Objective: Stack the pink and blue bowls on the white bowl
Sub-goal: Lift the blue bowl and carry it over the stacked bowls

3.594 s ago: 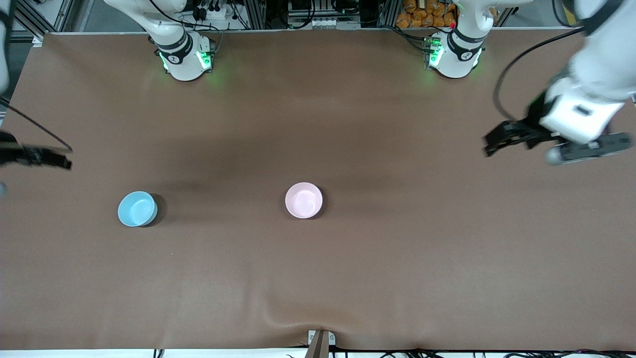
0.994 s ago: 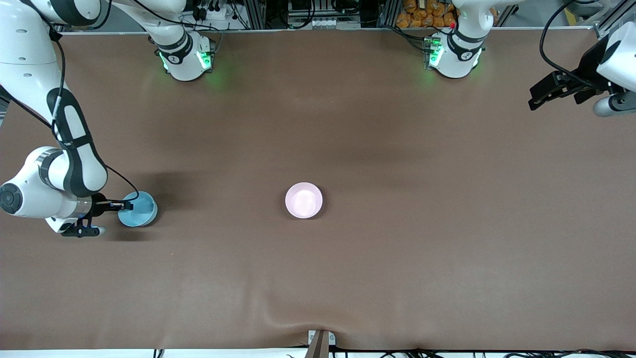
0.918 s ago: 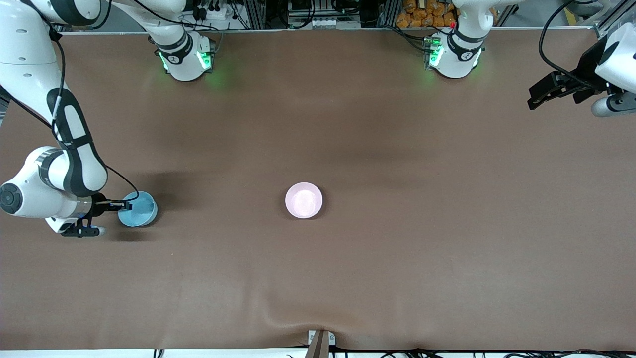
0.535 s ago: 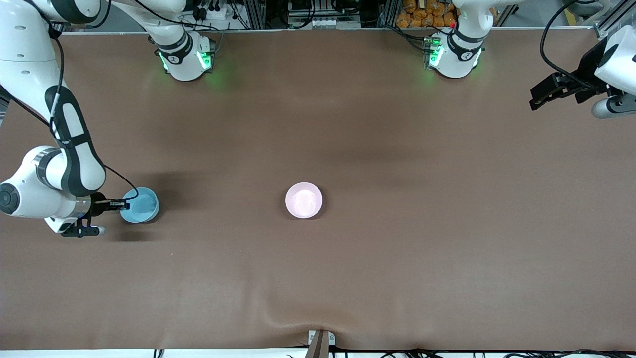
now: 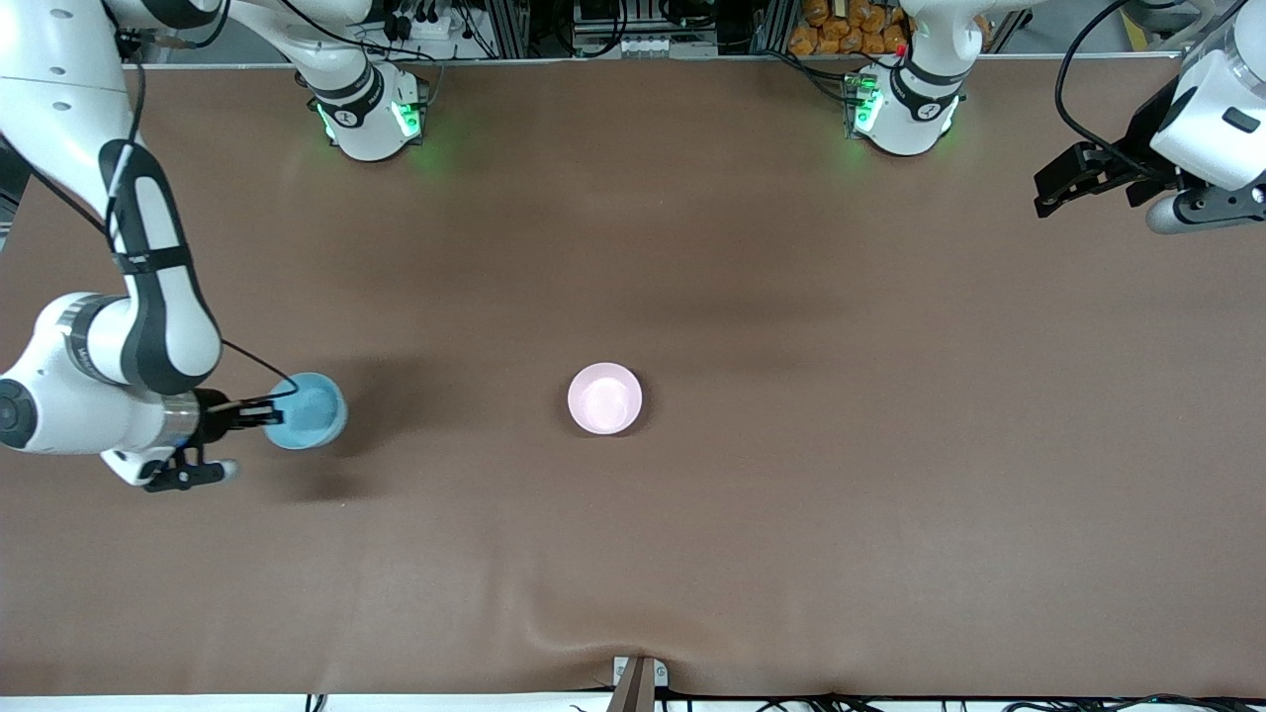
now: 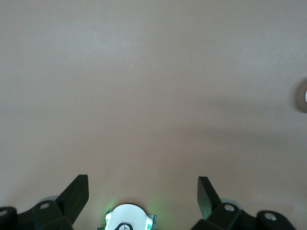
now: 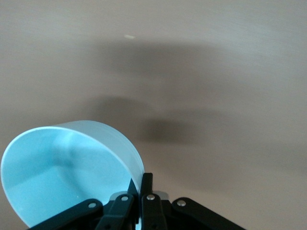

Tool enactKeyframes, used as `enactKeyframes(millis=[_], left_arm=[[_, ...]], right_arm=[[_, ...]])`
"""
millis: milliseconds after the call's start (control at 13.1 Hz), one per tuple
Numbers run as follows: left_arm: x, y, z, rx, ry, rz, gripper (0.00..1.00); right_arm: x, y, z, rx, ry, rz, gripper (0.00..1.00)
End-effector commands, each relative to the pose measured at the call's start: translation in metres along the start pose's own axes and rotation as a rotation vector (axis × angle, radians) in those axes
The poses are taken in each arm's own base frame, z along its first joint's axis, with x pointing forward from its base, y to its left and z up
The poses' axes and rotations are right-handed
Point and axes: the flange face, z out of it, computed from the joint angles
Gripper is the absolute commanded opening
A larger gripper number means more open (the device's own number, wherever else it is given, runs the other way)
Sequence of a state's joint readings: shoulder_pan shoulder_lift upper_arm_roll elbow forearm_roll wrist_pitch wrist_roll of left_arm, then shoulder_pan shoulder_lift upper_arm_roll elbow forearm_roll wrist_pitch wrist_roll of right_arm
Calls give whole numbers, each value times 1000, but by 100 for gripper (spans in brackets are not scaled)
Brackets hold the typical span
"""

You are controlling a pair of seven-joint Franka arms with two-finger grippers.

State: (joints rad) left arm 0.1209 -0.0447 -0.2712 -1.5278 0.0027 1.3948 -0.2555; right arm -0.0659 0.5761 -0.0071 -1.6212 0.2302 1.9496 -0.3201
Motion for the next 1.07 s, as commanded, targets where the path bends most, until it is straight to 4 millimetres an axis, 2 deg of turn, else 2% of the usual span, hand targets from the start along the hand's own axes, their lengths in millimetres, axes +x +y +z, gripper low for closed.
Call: enactKeyframes(millis=[0, 76, 306, 535, 765, 918, 994], left_arm=[[12, 0, 8, 12, 10, 19, 100], [12, 0, 8, 12, 10, 20, 100], [11, -2, 8, 12, 6, 16, 100], [6, -2, 2, 17, 20, 17, 100], [4, -6, -5, 40, 46, 22, 100], [8, -6, -6, 33, 79, 37, 100], [7, -6, -10, 31, 89, 38, 100]], right_arm=[[16, -72, 21, 103, 11, -43, 0], [22, -98, 37, 123, 3, -48, 0], [40, -156, 35, 140, 20, 54, 0], [39, -204, 35, 135, 8, 133, 0], [35, -272, 34, 138, 13, 143, 0], [24, -323, 33, 132, 7, 169, 0], [18, -333, 36, 122, -4, 196, 0]])
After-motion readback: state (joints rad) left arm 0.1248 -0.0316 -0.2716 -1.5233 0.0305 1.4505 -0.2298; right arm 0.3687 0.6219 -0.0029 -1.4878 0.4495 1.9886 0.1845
